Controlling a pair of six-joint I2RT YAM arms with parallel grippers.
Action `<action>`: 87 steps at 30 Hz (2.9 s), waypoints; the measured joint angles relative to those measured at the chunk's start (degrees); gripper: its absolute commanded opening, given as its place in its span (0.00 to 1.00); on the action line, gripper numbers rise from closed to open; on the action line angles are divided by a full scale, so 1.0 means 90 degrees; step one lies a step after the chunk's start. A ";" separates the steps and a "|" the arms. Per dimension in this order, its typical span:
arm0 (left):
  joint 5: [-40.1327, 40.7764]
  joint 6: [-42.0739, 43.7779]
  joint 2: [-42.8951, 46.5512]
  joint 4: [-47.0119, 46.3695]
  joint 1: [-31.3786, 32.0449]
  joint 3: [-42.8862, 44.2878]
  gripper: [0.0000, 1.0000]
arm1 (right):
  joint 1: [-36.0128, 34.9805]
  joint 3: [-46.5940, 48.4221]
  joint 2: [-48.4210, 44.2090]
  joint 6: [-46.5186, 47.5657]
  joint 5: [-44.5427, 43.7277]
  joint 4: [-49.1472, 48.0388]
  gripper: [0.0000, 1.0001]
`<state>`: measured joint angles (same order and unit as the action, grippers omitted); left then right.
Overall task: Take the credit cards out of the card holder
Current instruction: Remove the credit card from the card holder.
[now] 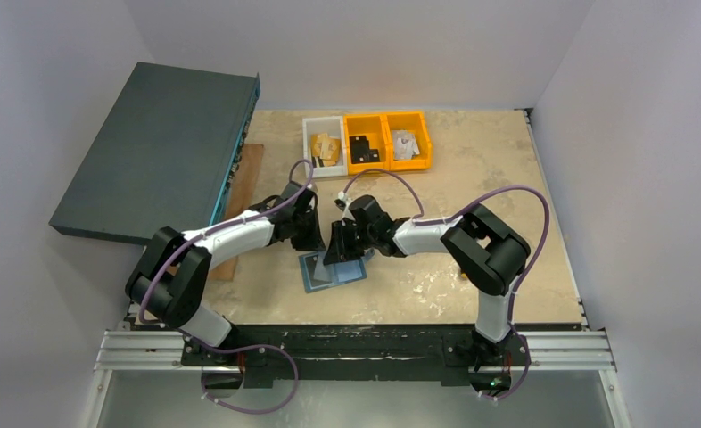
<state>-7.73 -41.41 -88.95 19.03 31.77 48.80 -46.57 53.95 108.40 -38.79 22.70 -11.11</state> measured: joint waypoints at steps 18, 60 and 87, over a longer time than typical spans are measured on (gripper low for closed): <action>-0.0160 0.0000 0.0109 0.0544 0.0000 0.0053 0.00 | -0.0068 0.0347 -0.0648 0.0017 -0.0117 0.1331 0.54; -0.0818 -0.0685 -0.1256 0.0750 0.0304 0.1433 0.07 | 0.0289 -0.1496 -0.2169 -0.0563 -0.1724 0.1365 0.46; 0.0189 -0.0515 0.0804 0.1542 0.0265 -0.0102 0.62 | 0.0289 -0.1528 -0.2127 -0.0809 -0.1557 0.1294 0.45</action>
<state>-6.02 -46.04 -81.71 32.91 34.15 47.88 -43.97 40.21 89.25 -46.06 8.69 0.54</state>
